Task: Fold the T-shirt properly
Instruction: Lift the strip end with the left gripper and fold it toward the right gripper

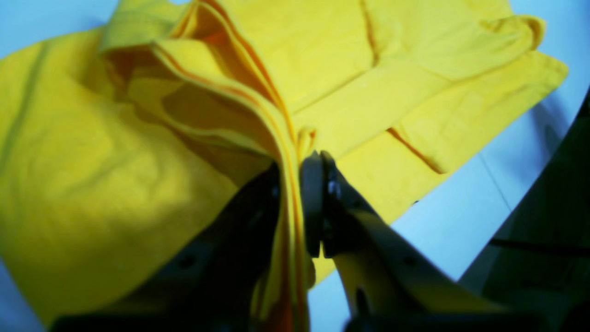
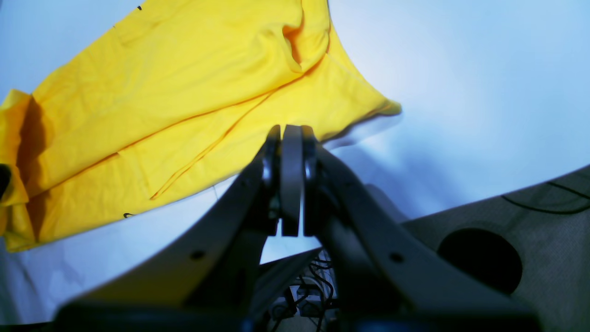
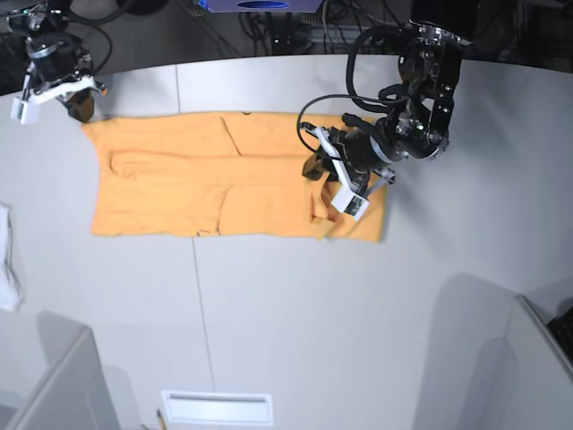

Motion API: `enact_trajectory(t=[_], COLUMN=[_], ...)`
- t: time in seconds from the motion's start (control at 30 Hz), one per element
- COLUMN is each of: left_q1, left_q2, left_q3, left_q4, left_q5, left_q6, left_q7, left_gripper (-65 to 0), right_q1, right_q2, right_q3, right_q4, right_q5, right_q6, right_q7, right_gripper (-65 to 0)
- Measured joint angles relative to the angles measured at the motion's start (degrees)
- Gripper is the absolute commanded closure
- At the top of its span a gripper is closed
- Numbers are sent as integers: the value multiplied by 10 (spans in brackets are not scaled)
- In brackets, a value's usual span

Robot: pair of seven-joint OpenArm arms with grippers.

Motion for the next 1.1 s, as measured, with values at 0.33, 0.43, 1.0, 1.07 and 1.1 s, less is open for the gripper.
enact_trajectory(t=[0.33, 0.43, 1.0, 1.07, 1.1], left_q1=[-15, -16, -28, -31, -30], left_q2=[33, 45, 83, 85, 86], left_q3=[12, 10, 9, 10, 10], left_q4=[-35, -35, -35, -34, -33], left_q5=[2, 2, 73, 72, 73], left_q6=[3, 3, 3, 3, 3], left_q7=[0, -2, 2, -1, -1], left_gripper=[0, 0, 0, 0, 0], right_q1=[2, 10, 42, 44, 44], right_q2=[0, 1, 3, 3, 3], right_q3=[0, 0, 2, 2, 2], right_q4=[0, -2, -8, -8, -8], right_q5=[0, 2, -2, 0, 0], right_q6=[0, 0, 0, 0, 0], right_q7=[0, 2, -47, -48, -50], right_gripper=[0, 0, 0, 0, 0])
